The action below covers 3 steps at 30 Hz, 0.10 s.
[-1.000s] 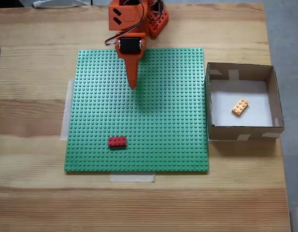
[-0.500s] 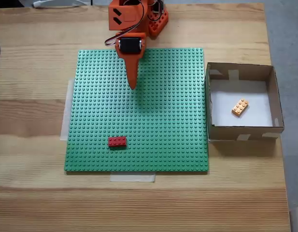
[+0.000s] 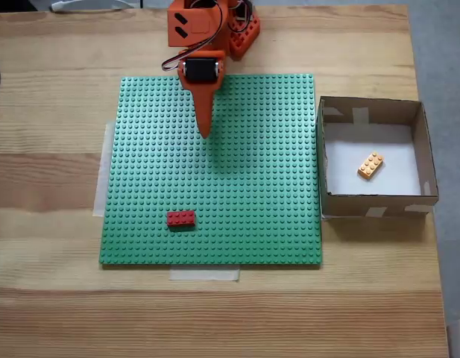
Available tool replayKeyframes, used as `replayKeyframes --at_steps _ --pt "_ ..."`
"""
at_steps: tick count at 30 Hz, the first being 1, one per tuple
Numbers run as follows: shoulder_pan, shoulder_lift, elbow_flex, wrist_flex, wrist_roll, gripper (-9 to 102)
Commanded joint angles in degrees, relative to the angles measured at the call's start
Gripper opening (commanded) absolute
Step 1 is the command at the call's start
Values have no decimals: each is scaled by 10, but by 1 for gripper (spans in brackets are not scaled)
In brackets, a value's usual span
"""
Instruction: Pick the yellow lego block and put it in the box.
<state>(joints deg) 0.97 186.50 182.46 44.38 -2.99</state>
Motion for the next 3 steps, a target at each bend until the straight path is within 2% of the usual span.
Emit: replayKeyframes --at_steps 1,3 --pt "0 4 2 2 -1 -1" --pt "0 4 2 2 -1 -1"
